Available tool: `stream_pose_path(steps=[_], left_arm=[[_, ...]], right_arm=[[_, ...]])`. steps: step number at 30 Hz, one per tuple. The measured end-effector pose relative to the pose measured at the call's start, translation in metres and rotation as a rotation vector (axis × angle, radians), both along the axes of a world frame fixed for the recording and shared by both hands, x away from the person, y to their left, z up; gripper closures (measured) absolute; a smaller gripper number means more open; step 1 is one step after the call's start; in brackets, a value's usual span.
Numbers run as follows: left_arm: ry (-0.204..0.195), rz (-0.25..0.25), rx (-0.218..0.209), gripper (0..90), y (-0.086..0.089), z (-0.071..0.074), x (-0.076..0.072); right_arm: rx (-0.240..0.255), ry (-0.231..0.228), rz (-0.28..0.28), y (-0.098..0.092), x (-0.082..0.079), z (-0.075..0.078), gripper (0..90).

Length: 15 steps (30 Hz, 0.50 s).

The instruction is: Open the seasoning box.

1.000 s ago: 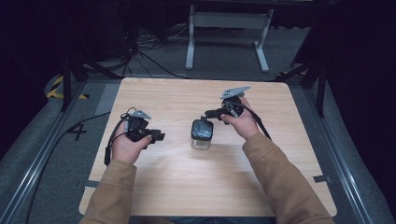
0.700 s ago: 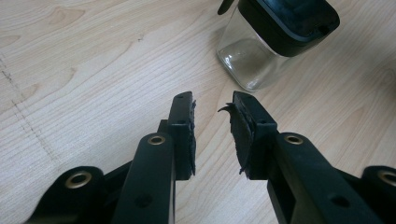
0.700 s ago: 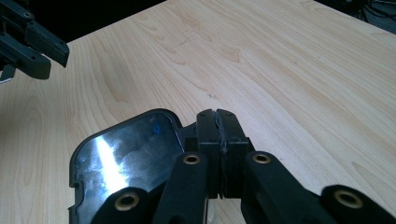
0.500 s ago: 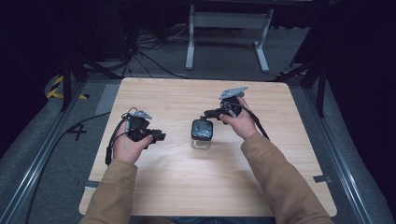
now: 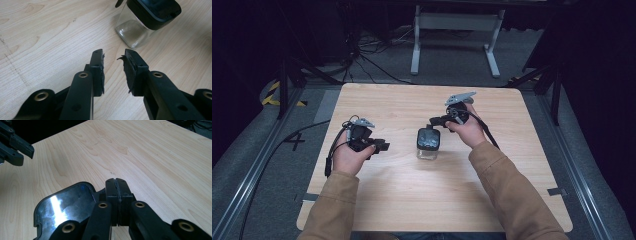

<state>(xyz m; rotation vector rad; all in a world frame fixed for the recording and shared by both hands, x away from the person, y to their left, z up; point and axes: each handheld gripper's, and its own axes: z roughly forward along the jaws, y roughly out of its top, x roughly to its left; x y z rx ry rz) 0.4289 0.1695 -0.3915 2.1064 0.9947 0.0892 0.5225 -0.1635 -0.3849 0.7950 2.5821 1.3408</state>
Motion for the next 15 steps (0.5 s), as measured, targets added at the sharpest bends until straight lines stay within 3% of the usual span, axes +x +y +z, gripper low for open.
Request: stream_pose_path(steps=[15], left_arm=[[0.004, -0.013, 0.0, 69.6, -0.0057, -0.0014, -0.0001]], right_arm=[[-0.004, -0.005, 0.003, 0.0002, 0.0011, -0.0003, 90.0]])
